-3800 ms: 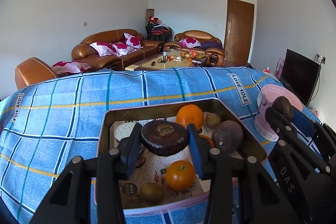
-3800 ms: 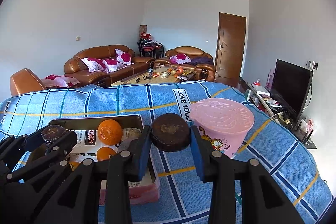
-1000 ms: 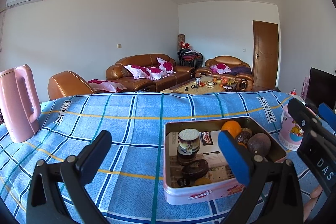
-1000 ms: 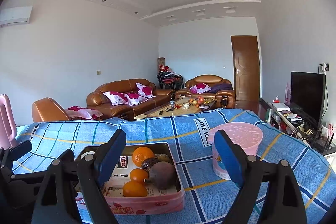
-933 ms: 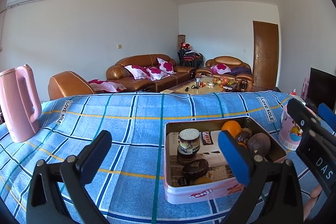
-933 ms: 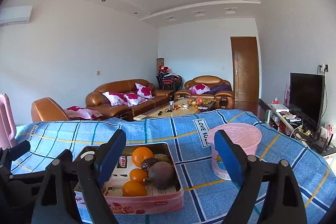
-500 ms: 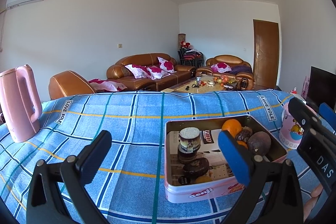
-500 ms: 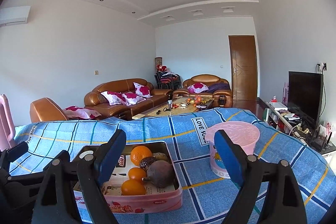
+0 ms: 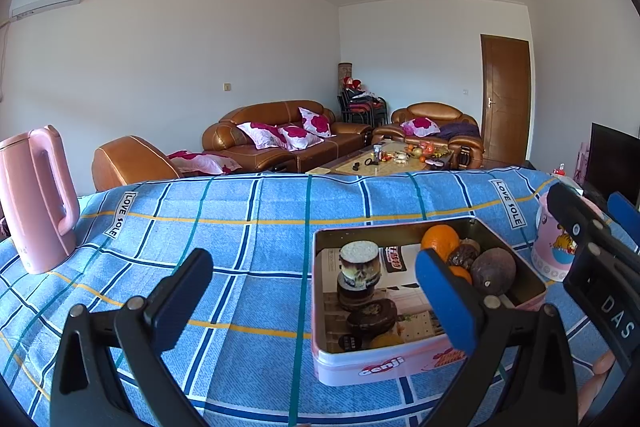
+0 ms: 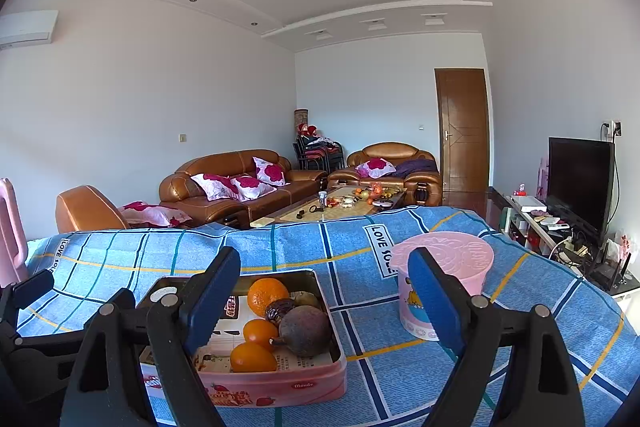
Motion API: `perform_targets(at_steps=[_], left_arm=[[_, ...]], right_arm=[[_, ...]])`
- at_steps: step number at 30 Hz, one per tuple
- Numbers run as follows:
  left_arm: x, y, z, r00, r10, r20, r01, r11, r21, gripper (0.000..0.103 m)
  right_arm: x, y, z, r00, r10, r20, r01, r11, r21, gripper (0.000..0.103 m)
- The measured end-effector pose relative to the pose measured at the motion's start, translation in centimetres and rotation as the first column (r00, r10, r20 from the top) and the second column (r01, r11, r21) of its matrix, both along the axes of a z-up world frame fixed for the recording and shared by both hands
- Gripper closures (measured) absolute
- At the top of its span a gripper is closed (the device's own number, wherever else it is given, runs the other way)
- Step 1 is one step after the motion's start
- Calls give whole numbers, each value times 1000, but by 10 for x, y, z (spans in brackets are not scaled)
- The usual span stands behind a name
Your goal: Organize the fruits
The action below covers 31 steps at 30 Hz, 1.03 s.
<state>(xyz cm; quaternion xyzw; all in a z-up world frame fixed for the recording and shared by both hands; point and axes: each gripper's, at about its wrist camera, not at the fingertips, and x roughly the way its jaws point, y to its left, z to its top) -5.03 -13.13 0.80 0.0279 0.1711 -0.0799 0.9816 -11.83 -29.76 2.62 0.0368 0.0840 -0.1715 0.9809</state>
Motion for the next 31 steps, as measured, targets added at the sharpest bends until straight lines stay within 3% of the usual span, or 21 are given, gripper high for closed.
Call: perform_targets(at_steps=[31], left_arm=[[3, -2, -1, 999, -22, -29, 21, 1000, -1, 0]], right_arm=[[1, -1, 2, 1000, -22, -16, 22, 1000, 8, 16]])
